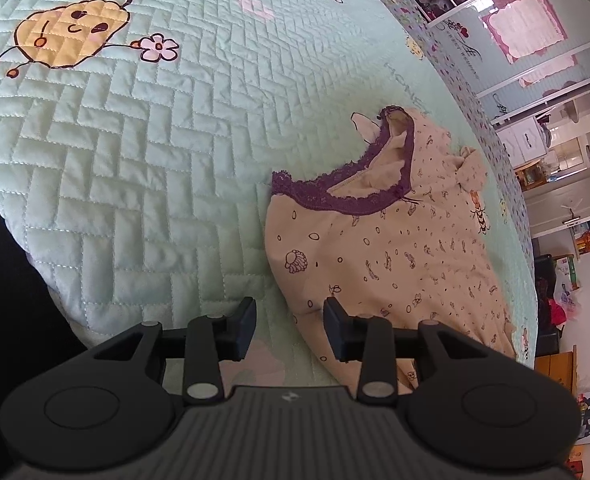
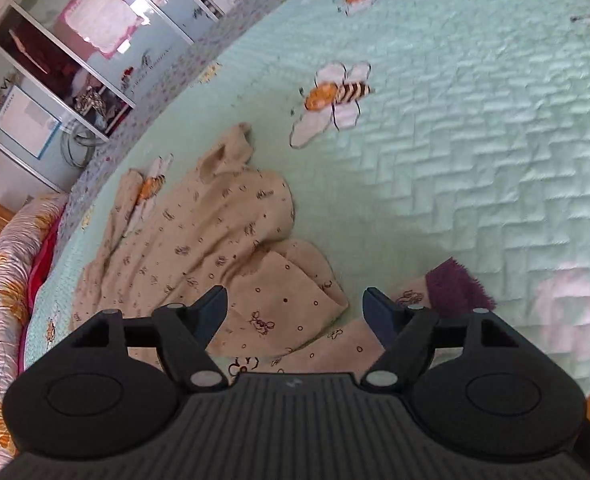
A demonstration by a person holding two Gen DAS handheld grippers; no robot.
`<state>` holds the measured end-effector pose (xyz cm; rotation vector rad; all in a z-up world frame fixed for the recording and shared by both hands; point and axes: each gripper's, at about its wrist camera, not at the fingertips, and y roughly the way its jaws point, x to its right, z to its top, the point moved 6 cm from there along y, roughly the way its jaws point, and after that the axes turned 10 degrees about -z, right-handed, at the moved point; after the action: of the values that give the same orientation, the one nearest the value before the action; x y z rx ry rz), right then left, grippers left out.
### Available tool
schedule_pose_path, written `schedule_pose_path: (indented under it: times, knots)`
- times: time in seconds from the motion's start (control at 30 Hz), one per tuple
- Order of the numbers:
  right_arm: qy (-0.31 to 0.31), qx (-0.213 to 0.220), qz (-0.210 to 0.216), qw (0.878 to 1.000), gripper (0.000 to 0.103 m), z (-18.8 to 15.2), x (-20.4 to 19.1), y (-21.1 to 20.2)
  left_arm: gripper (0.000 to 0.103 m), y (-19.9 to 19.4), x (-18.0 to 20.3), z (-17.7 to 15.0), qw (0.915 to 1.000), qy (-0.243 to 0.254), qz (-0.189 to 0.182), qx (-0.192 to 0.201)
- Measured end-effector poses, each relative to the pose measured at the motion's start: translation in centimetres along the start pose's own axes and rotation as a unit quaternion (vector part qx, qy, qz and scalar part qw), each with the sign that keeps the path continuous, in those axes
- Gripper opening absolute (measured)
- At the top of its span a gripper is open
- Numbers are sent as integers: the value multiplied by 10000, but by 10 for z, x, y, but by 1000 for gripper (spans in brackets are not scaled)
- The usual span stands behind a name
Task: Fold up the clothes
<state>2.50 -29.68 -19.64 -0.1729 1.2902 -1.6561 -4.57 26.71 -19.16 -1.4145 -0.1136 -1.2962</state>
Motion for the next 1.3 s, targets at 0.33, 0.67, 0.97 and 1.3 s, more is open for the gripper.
schedule_pose_path:
  times: [0.33, 0.67, 0.97, 1.3]
  knots:
    - [242, -61, 115, 9996, 7, -4, 8, 5, 42, 26, 8, 6, 9999, 44, -77, -137]
    - [169, 860, -112, 9961, 7, 20, 46, -54, 6, 47, 12, 14, 9990, -178, -378, -173]
    - [242, 771, -64, 9967, 24, 18, 42, -34, 8, 12, 16, 20, 9974, -90, -705, -145]
    - [1280, -167, 209, 9914, 51, -43, 83, -50, 53, 36, 6, 7, 9975, -140, -619, -325]
